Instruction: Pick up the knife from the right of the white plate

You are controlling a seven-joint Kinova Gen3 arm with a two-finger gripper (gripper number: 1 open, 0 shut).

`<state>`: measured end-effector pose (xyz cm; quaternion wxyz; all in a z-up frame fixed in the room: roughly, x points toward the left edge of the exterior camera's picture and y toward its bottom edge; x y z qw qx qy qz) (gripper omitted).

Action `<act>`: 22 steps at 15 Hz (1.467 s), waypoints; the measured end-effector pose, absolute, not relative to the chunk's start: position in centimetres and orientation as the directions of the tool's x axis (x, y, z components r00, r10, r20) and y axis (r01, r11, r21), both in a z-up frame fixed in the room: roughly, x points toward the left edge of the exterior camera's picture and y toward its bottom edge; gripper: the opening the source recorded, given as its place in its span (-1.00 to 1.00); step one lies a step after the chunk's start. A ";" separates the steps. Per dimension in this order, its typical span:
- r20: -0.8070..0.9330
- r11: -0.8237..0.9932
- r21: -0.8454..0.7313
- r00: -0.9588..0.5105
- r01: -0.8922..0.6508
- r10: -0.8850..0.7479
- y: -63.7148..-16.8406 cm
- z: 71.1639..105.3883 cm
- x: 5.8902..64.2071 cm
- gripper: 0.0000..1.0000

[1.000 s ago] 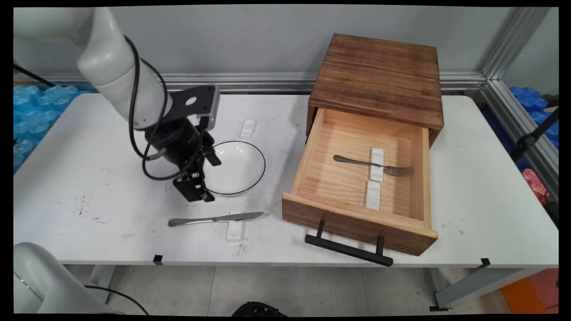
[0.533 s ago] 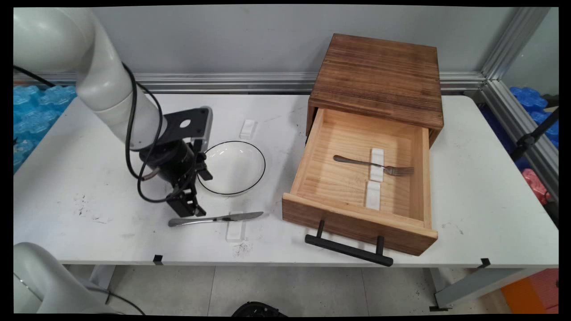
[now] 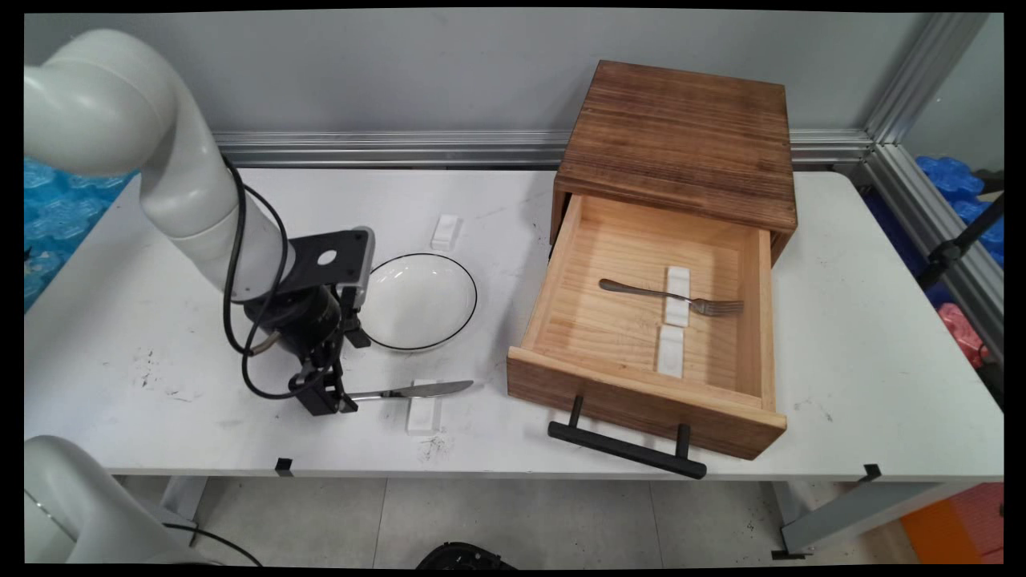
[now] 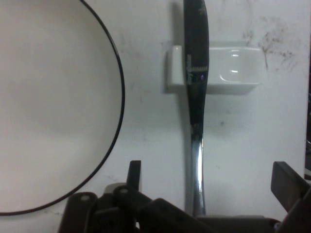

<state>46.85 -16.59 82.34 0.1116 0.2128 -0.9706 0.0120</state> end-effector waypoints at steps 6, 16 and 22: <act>0.215 0.906 0.026 -0.882 -0.424 -0.419 -16.4 80.7 46.4 1.00; 0.211 0.894 0.023 -0.872 -0.447 -0.442 -16.6 78.9 45.6 1.00; 0.203 0.897 0.015 -0.877 -0.442 -0.436 -16.7 78.6 45.7 -1.00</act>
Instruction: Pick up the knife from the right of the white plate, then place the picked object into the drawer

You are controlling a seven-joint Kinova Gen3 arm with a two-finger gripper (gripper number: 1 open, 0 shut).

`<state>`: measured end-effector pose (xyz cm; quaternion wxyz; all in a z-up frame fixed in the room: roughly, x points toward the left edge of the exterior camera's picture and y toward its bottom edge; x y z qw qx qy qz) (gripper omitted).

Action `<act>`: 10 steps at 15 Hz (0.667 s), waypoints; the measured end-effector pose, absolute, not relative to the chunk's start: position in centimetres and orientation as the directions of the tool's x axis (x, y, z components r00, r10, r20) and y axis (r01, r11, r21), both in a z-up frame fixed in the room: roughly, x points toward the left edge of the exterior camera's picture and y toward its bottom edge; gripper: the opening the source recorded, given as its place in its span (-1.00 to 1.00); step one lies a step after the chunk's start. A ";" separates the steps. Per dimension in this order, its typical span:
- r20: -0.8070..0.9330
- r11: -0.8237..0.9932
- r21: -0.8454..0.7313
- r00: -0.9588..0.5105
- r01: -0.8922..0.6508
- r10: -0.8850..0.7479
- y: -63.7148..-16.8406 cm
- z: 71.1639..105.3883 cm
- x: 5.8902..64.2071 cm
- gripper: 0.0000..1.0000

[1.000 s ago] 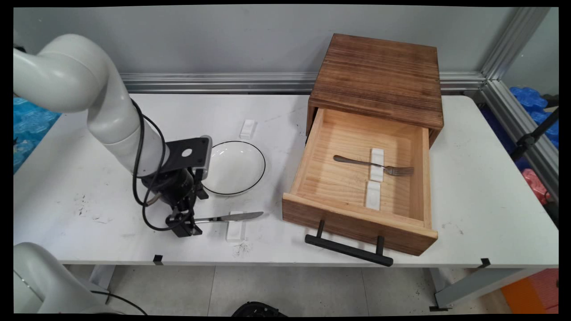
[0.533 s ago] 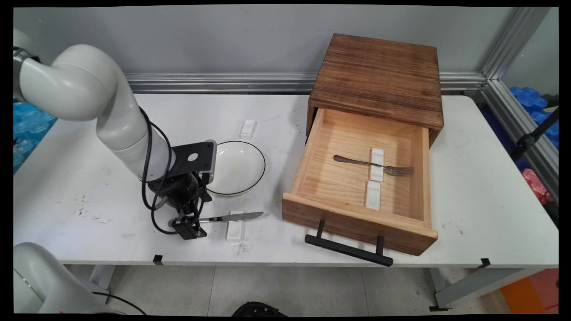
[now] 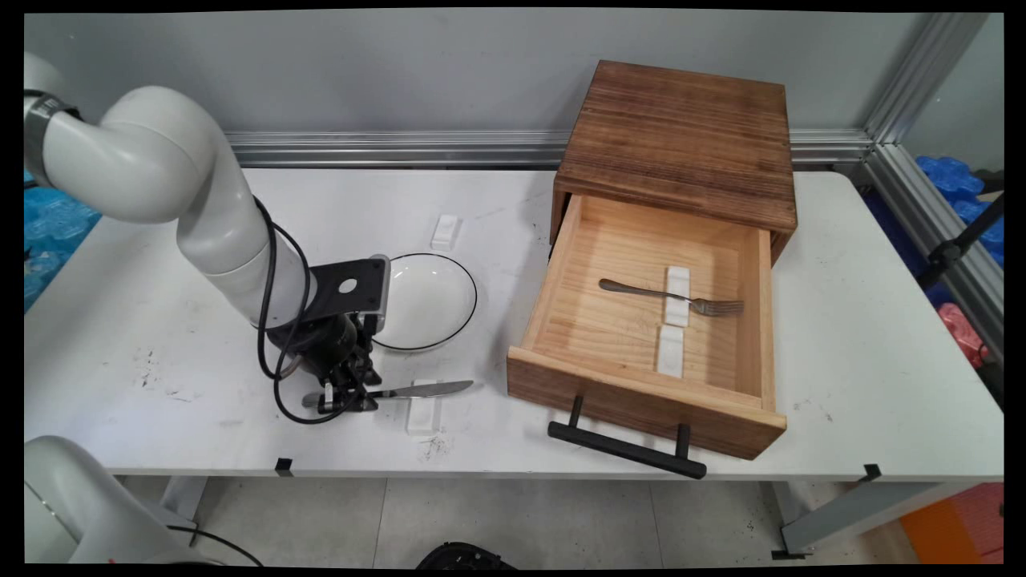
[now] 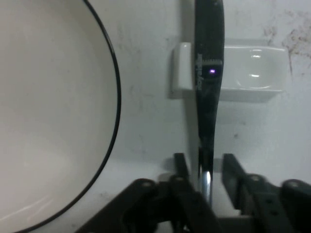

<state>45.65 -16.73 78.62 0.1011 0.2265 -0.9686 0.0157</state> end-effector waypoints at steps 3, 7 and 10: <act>0.200 0.899 0.013 -0.880 -0.438 -0.432 -16.8 78.5 45.7 -1.00; 0.197 0.902 0.009 -0.883 -0.432 -0.425 -16.9 78.6 45.8 -1.00; 0.201 0.905 0.009 -0.886 -0.426 -0.419 -17.0 79.0 45.9 -1.00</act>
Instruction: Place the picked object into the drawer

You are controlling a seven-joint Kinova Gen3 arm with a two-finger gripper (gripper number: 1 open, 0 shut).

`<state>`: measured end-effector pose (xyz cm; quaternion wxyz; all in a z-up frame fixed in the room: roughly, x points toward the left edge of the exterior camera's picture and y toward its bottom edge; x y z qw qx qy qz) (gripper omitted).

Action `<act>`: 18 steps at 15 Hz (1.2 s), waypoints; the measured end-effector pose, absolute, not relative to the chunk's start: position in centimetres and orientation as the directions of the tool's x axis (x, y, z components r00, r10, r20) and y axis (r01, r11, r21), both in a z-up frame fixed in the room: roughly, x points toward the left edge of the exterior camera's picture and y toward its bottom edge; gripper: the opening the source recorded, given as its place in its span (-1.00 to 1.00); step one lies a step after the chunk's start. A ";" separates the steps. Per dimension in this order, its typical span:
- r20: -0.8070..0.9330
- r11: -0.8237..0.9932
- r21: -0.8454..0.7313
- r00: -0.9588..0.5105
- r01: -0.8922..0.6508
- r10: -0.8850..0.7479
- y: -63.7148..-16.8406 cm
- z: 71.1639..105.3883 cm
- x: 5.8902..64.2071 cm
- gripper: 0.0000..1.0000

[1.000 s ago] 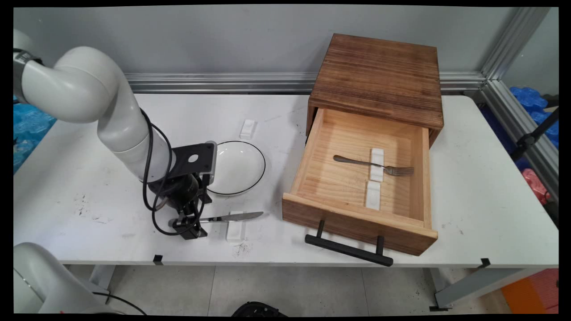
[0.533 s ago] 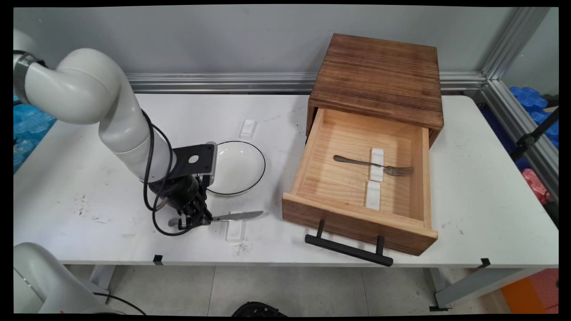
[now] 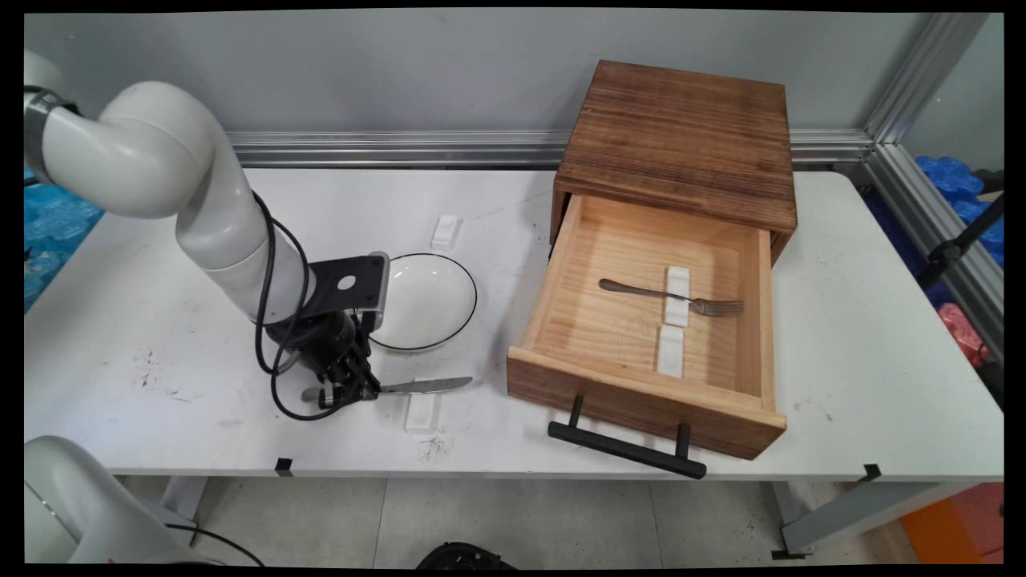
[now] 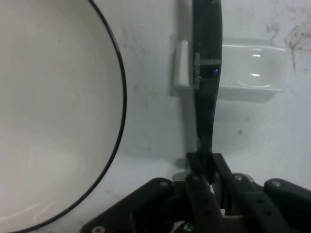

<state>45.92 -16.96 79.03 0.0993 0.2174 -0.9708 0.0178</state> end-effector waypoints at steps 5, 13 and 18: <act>0.205 0.915 0.014 -0.894 -0.403 -0.397 -16.3 80.9 46.4 -1.00; 0.206 0.926 0.011 -0.906 -0.376 -0.371 -15.1 84.7 47.6 -1.00; 0.217 0.933 -0.002 -0.911 -0.359 -0.350 -15.3 88.3 48.1 -1.00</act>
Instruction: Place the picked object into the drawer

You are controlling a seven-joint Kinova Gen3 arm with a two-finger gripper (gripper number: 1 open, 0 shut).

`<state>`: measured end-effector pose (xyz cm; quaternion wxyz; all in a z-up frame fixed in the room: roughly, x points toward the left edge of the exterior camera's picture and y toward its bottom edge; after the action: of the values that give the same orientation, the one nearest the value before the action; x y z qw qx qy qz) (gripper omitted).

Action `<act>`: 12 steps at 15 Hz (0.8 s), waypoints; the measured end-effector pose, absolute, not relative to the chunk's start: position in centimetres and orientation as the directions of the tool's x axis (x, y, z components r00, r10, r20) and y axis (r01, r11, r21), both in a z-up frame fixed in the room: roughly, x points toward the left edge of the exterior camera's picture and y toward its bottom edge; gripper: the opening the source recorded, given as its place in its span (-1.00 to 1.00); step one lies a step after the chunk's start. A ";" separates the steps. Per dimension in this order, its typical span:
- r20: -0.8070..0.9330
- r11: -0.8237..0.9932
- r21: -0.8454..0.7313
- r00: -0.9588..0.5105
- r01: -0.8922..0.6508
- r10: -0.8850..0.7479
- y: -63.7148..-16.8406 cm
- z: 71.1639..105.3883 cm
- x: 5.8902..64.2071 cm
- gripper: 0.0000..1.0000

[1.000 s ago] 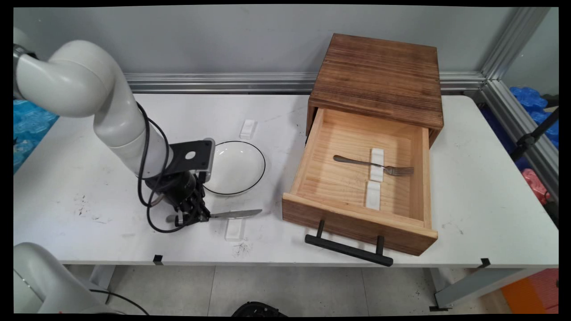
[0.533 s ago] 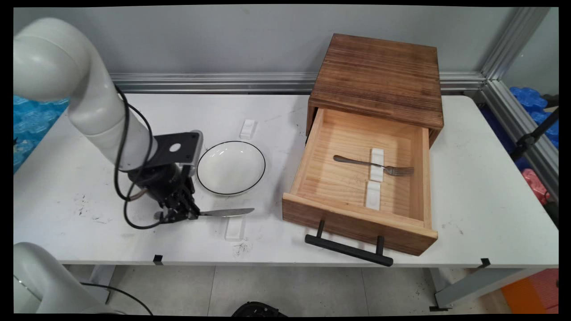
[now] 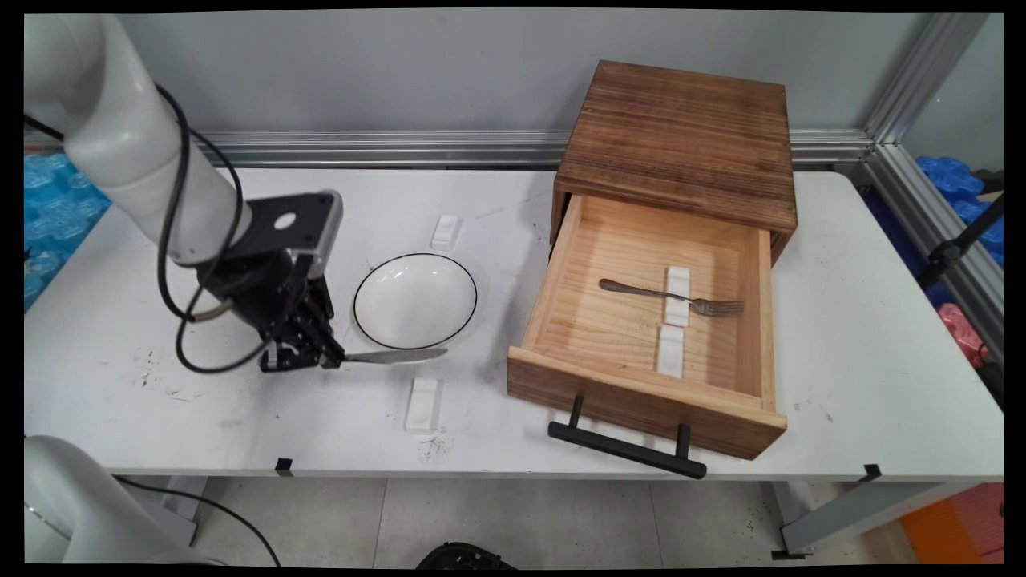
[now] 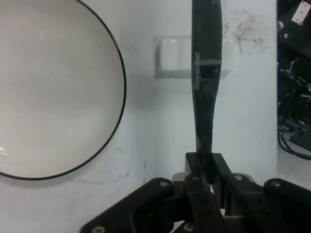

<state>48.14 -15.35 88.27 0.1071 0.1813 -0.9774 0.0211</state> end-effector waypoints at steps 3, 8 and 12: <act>0.230 0.937 -0.009 -0.913 -0.348 -0.337 -15.9 90.7 47.9 -1.00; 0.273 0.944 -0.011 -0.909 -0.331 -0.315 -17.9 95.8 45.4 -1.00; 0.304 0.944 -0.023 -0.902 -0.328 -0.306 -21.0 99.0 41.3 -1.00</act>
<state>41.33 -20.97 99.02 0.1498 0.1626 -0.9746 0.0368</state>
